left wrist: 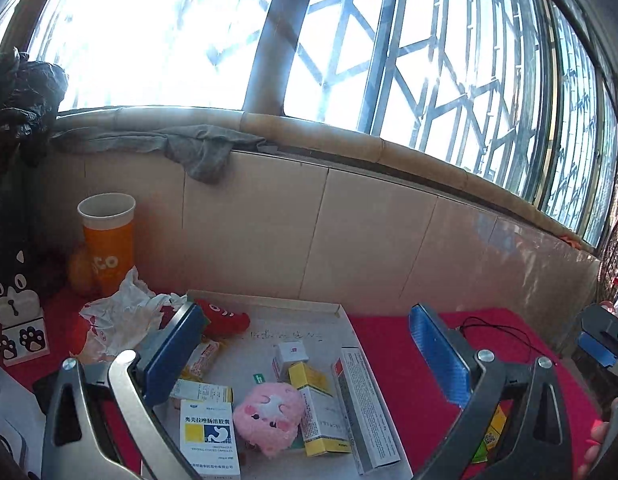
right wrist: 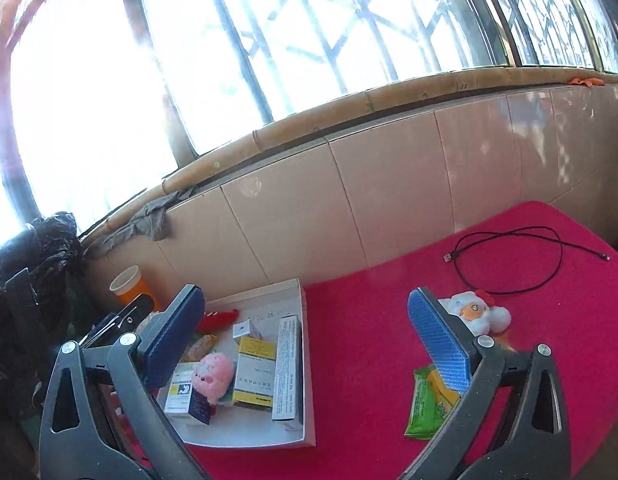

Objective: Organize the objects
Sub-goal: 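Withdraw both open tools from the tray toward the yellow juice box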

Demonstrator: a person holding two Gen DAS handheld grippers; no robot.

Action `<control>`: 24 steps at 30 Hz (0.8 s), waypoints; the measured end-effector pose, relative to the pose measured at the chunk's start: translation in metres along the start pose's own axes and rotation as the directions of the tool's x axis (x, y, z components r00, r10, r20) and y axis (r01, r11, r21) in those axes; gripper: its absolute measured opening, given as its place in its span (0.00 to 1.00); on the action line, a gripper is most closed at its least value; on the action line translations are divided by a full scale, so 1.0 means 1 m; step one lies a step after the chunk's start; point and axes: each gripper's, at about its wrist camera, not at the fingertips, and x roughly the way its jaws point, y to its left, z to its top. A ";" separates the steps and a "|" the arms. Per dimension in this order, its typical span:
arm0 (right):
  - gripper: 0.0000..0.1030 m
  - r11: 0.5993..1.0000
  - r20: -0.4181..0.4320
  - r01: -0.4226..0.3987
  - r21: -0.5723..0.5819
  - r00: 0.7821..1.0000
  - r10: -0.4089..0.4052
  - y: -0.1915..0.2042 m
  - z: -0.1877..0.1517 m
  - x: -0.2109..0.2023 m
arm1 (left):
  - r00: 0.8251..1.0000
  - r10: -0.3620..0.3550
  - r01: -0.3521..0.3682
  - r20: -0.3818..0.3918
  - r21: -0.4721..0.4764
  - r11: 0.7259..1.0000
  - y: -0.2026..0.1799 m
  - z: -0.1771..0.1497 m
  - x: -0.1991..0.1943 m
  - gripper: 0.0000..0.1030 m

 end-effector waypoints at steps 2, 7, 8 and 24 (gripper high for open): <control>1.00 1.000 0.026 0.007 0.014 1.000 -0.007 -0.008 0.005 -0.011 | 1.000 -0.008 0.008 -0.001 0.008 1.000 -0.006 -0.001 -0.002 1.00; 1.00 0.999 0.072 0.026 0.038 0.997 -0.029 -0.028 0.013 -0.033 | 0.999 -0.041 0.041 -0.003 -0.005 0.999 -0.006 0.002 -0.011 1.00; 1.00 0.999 0.079 0.030 0.041 0.996 -0.033 -0.032 0.014 -0.037 | 0.999 -0.050 0.050 -0.004 -0.018 0.999 -0.002 0.005 -0.014 1.00; 1.00 0.974 0.187 0.166 0.156 0.963 -0.194 -0.127 0.019 -0.103 | 0.977 -0.211 0.211 0.030 -0.002 0.977 -0.020 0.009 -0.048 1.00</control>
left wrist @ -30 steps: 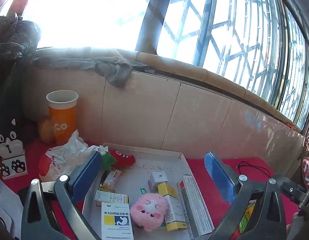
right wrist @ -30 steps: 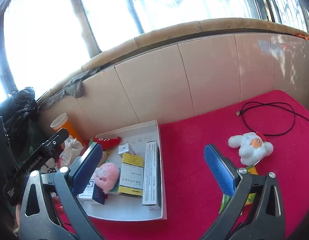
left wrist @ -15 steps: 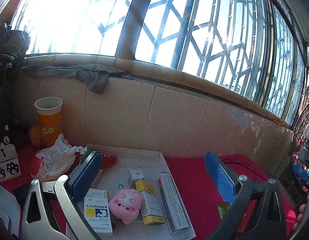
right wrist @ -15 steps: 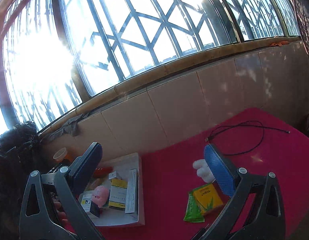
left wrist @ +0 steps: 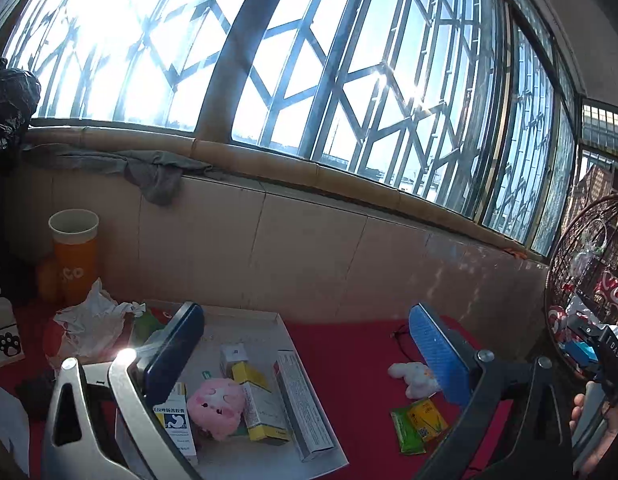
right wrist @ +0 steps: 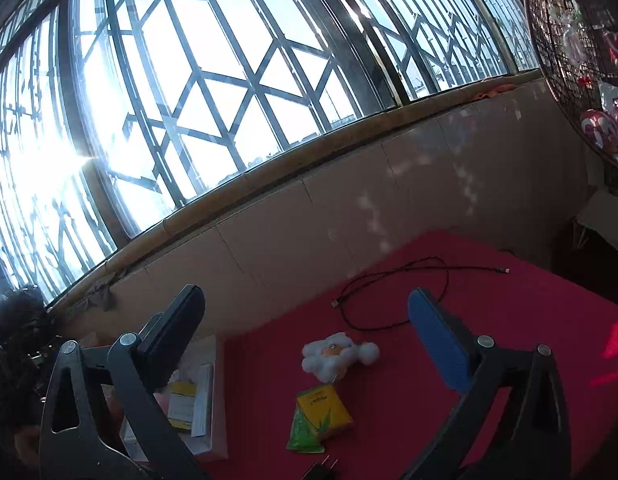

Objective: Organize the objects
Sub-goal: 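Withdraw both open tools from the tray toward the yellow juice box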

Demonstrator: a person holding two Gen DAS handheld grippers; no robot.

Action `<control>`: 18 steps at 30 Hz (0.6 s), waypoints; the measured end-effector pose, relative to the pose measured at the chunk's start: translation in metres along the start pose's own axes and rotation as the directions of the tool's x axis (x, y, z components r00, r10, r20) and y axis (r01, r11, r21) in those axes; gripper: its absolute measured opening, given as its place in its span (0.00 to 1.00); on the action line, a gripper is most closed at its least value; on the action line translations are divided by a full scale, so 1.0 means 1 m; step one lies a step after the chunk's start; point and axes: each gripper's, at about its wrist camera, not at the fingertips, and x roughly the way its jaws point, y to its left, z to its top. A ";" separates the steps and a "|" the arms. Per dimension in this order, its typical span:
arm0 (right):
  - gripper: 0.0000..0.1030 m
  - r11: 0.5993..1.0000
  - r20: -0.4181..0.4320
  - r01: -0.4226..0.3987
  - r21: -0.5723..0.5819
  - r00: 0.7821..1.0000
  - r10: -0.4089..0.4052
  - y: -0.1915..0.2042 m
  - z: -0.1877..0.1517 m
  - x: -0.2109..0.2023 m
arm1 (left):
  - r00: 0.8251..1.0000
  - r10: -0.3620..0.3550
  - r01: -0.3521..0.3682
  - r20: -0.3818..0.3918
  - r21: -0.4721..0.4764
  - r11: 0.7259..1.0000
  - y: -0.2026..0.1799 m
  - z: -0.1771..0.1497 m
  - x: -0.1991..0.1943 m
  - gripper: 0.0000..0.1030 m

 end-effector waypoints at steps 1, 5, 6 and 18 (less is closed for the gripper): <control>1.00 1.000 0.018 0.013 0.000 1.000 -0.013 -0.006 0.003 -0.005 | 1.000 -0.022 0.022 -0.017 0.015 1.000 -0.009 -0.006 0.003 1.00; 1.00 0.996 0.089 0.087 0.002 0.992 -0.087 -0.032 0.017 -0.025 | 0.989 -0.087 0.100 -0.120 0.103 0.990 -0.047 -0.039 0.022 1.00; 1.00 0.995 0.091 0.100 0.003 0.991 -0.100 -0.039 0.020 -0.028 | 0.983 -0.102 0.122 -0.155 0.122 0.985 -0.057 -0.049 0.029 1.00; 1.00 0.978 -0.194 0.107 -0.179 0.971 -0.141 -0.082 -0.009 0.009 | 0.821 -0.117 0.333 -0.558 0.303 0.893 -0.161 -0.199 0.111 1.00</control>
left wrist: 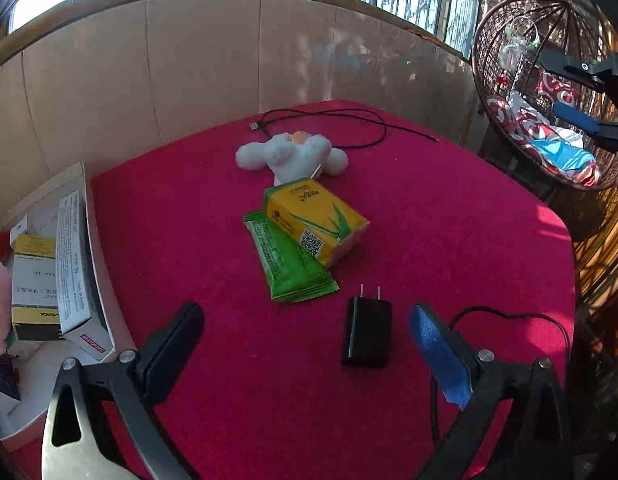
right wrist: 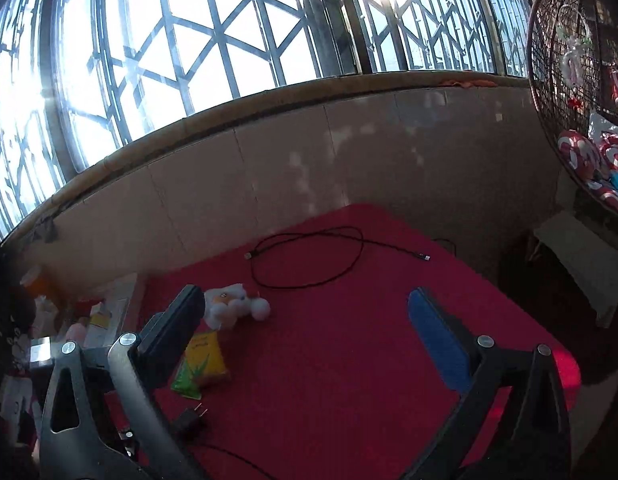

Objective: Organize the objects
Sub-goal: 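Withdraw both open tools from the tray toward the yellow juice box, then grasp the black charger with the left tool while the right tool grasps the yellow juice box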

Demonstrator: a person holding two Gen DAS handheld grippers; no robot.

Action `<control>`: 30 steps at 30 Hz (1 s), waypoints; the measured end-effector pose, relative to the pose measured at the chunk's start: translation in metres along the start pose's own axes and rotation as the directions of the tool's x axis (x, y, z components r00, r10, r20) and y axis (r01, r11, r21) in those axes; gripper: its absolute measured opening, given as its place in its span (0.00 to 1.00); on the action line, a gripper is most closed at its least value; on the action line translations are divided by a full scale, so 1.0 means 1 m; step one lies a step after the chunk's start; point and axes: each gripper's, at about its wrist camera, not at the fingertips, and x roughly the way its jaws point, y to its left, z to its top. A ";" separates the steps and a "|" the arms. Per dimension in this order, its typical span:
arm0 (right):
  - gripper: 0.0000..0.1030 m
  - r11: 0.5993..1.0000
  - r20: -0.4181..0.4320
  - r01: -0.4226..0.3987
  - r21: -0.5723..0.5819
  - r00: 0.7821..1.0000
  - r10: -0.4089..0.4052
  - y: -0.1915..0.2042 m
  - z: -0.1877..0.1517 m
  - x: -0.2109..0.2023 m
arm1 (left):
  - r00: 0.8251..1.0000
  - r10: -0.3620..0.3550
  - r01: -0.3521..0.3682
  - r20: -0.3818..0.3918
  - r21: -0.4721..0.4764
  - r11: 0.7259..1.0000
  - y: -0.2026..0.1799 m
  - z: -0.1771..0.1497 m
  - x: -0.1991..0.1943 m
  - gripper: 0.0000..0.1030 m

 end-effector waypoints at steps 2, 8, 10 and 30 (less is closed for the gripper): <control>1.00 0.999 -0.063 -0.038 -0.014 0.997 0.037 0.004 -0.011 0.017 | 0.999 -0.019 0.020 -0.025 0.037 0.999 -0.014 -0.004 0.010 1.00; 1.00 0.986 -0.227 -0.147 -0.072 0.966 0.127 0.037 -0.042 0.082 | 0.998 -0.026 0.028 -0.061 0.033 0.999 -0.021 -0.009 0.022 0.90; 0.96 0.981 -0.268 -0.170 -0.087 0.953 0.142 0.050 -0.051 0.101 | 0.997 -0.019 0.020 -0.078 0.004 1.000 -0.014 -0.011 0.024 0.82; 0.57 0.952 -0.441 -0.256 -0.167 0.883 0.161 0.110 -0.096 0.180 | 0.997 0.023 -0.022 -0.071 0.018 1.000 -0.010 -0.017 0.019 0.59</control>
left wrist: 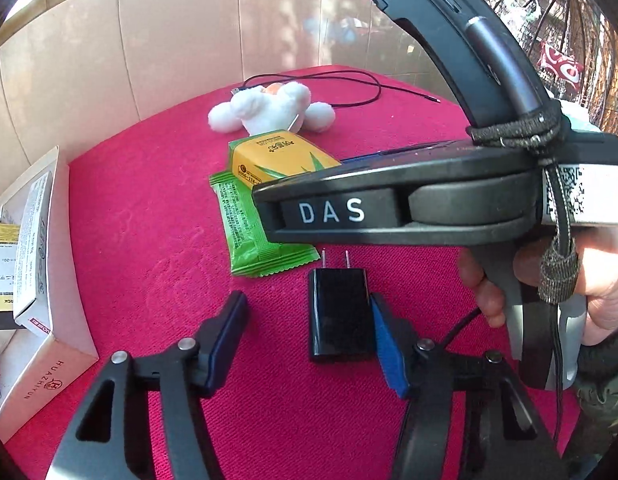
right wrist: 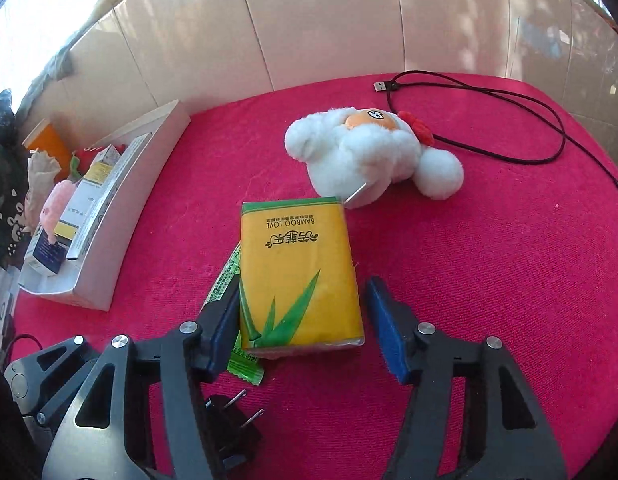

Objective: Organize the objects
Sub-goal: 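Grasp the black charger with the left tool while the right tool grasps the yellow juice box, then carry the black charger and yellow juice box over the white tray with both tools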

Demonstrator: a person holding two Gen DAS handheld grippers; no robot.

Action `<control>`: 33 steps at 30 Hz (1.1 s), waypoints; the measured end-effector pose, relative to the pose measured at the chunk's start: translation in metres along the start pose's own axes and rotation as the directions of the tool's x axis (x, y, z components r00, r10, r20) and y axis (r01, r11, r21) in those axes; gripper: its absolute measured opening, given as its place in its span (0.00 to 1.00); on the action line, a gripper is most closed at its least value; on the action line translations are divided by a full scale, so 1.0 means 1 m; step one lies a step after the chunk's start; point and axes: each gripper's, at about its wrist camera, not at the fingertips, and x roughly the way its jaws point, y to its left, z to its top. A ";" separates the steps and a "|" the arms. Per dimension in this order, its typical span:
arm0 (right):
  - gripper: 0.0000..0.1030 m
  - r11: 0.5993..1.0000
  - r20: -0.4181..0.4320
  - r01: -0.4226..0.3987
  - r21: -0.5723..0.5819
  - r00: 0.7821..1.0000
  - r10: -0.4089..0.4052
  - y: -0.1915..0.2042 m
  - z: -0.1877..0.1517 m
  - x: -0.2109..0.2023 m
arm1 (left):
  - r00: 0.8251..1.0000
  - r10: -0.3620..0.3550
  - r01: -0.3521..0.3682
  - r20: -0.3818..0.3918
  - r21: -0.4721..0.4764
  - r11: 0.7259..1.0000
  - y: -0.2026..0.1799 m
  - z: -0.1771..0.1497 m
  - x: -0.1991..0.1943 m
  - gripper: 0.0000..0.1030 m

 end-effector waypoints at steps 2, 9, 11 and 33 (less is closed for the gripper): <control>0.54 1.000 0.007 0.006 -0.009 1.000 -0.006 0.000 -0.001 -0.001 | 1.000 0.001 -0.001 0.000 -0.002 1.000 0.001 0.000 -0.001 0.58; 0.48 0.999 0.045 -0.008 0.045 0.999 0.006 -0.012 -0.009 -0.011 | 1.000 0.010 -0.010 0.008 -0.015 1.000 0.002 -0.003 -0.002 0.43; 0.47 0.998 0.060 -0.006 0.067 0.998 0.002 -0.017 -0.011 -0.015 | 1.000 -0.004 0.005 0.015 -0.021 1.000 0.004 -0.003 -0.002 0.28; 0.47 0.989 0.214 0.009 0.150 0.976 -0.041 -0.023 -0.018 -0.078 | 0.978 0.076 -0.062 0.192 -0.078 0.995 0.020 0.011 -0.047 0.28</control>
